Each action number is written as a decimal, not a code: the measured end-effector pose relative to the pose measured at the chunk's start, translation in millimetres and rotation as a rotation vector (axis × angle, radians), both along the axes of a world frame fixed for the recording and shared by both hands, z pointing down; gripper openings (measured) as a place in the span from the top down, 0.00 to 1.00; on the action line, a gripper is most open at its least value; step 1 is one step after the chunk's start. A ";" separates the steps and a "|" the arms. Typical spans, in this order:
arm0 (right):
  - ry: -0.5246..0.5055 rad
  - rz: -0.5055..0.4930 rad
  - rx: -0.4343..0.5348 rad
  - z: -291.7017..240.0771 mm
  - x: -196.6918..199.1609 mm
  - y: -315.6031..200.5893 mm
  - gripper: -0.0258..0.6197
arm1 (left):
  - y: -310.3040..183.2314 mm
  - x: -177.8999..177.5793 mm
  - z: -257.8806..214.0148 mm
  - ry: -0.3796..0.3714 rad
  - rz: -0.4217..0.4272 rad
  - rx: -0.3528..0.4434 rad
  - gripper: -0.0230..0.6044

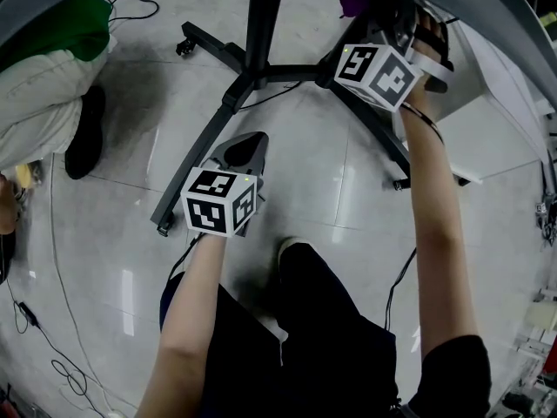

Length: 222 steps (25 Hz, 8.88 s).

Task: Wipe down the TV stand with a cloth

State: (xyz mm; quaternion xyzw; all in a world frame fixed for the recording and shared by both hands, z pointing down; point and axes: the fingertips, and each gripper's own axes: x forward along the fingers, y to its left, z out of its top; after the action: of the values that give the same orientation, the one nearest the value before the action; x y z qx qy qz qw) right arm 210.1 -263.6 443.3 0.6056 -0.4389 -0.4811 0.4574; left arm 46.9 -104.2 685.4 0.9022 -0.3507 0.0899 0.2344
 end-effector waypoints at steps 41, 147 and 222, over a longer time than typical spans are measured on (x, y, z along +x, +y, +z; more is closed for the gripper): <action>-0.008 0.067 -0.456 252.8 1.5 -17.1 0.85 | -12.0 -30.7 26.2 -0.061 -0.035 -0.040 0.95; -0.579 0.338 -0.376 258.2 81.7 0.0 0.86 | -1.9 -49.3 27.0 -0.077 -0.047 -0.066 0.95; -0.241 -0.850 -0.817 331.2 -410.3 250.5 0.86 | 23.6 -311.1 -33.8 -0.164 -0.552 0.011 0.95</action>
State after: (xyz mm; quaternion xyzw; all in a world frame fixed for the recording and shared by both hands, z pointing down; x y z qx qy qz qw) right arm -200.2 -13.0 774.6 0.2024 -0.8407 -0.3420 0.3679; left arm -264.2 -80.6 651.6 0.7634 -0.6014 0.0936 0.2160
